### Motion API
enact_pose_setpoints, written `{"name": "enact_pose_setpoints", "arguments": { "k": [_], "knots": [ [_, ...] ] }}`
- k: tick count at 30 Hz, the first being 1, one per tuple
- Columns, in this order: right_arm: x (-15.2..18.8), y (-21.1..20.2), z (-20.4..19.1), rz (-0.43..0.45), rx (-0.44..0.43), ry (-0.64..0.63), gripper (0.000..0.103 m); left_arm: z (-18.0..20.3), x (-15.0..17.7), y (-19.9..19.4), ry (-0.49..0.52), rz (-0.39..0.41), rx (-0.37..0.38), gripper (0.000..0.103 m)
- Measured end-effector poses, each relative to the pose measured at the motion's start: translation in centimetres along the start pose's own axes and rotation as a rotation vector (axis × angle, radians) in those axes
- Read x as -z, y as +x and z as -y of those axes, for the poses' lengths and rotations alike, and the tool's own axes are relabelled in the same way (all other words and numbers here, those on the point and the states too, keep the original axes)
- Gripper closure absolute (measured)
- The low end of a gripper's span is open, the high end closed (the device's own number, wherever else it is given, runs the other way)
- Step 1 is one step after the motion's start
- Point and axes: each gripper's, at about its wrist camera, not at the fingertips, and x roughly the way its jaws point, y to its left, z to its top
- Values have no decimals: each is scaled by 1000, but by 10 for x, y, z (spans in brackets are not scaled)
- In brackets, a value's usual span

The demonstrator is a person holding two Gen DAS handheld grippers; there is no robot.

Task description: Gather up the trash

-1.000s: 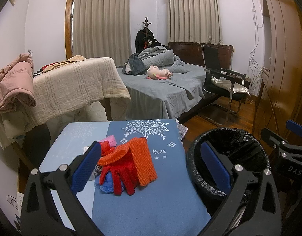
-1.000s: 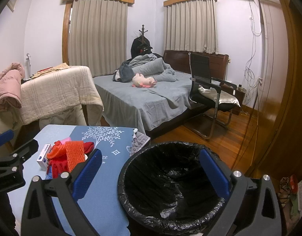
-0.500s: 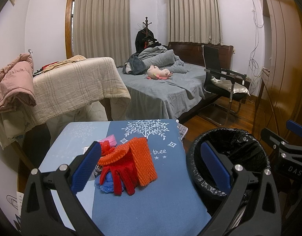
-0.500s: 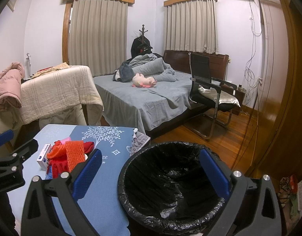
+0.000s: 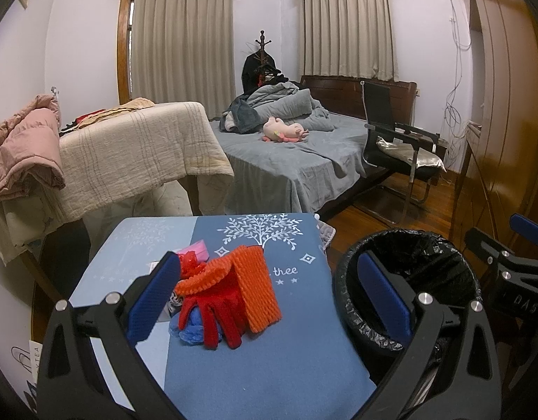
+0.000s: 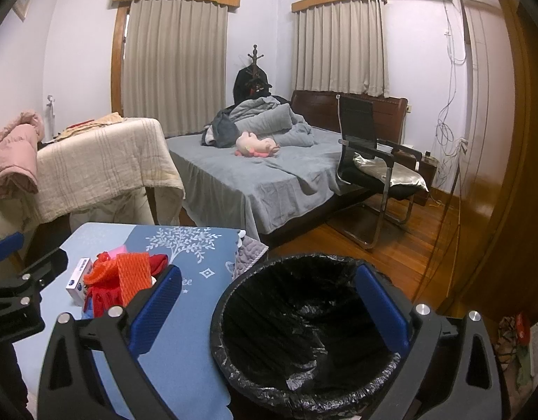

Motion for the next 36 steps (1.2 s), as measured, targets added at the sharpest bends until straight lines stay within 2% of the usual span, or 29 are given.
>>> {"name": "enact_pose_setpoints", "arguments": {
  "k": [12, 18, 25, 29, 36],
  "knots": [
    [-3, 9, -11, -8, -25, -8, 6, -14, 1, 5, -12, -3, -13, 5],
    [2, 28, -26, -27, -62, -7, 6, -42, 7, 15, -54, -7, -50, 5],
    [15, 65, -62, -61, -134, -20, 6, -92, 25, 41, -69, -23, -171, 5],
    [26, 88, -85, -79, -171, -40, 6, -117, 35, 53, -93, -26, -196, 5],
    [47, 128, -132, -143, -250, -92, 16, -141, 52, 73, -102, -23, -192, 5]
  ]
}}
